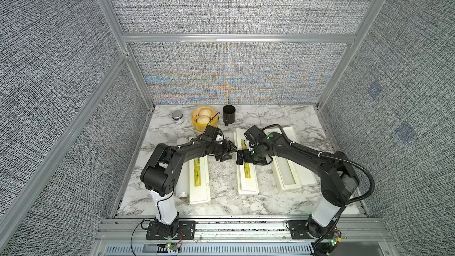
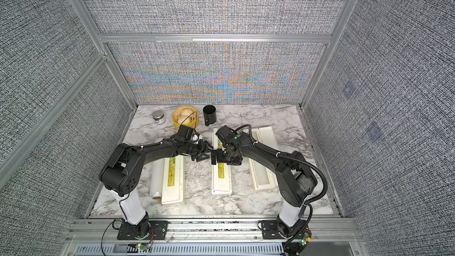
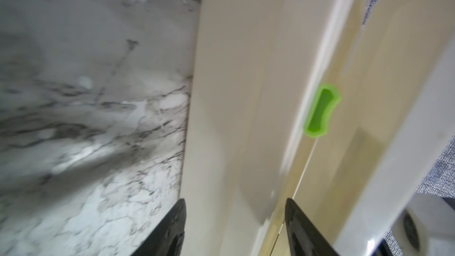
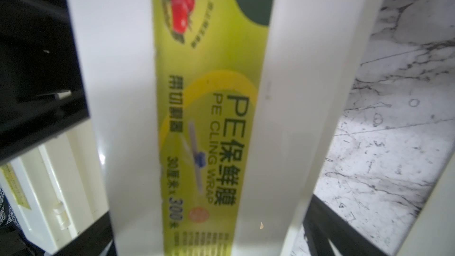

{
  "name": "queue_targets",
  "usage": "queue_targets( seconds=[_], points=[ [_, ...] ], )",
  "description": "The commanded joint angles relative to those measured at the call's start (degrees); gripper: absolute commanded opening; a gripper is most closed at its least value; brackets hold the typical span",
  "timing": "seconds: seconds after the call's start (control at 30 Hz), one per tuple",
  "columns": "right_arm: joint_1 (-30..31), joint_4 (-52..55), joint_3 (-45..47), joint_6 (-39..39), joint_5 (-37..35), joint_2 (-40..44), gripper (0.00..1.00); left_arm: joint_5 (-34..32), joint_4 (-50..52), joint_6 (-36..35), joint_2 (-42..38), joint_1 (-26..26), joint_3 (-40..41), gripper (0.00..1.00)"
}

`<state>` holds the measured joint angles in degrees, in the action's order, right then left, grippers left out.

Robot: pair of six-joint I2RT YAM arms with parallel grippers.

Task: Put plastic wrap rolls into dispensers
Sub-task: Open the lid of the plastic wrap cutting box.

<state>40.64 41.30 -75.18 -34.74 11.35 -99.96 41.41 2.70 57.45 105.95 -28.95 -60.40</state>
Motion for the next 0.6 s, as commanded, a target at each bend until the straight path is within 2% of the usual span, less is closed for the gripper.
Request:
queue_targets(
  seconds=[0.0,0.17,0.3,0.47,0.57],
  points=[
    [0.4,1.1,-1.7,0.9,0.3,-0.5,0.99,3.7,-1.6,-0.6,0.9,-1.0,-1.8,0.63],
    [1.3,8.9,-5.8,3.3,-6.0,-1.2,0.99,3.4,-0.9,-1.0,1.1,-1.4,-3.2,0.63],
    [1.4,10.8,-4.9,3.6,-8.4,-0.4,0.99,3.2,0.6,-1.8,1.8,-1.4,-3.8,0.63],
    [-0.2,8.7,-0.2,2.4,-6.1,4.9,0.99,3.0,0.8,-2.2,1.9,-1.4,-3.5,0.63],
    [-2.0,5.4,3.4,1.2,-2.1,10.5,0.99,3.0,1.1,-2.6,2.0,-1.4,-3.2,0.63]
  ],
)
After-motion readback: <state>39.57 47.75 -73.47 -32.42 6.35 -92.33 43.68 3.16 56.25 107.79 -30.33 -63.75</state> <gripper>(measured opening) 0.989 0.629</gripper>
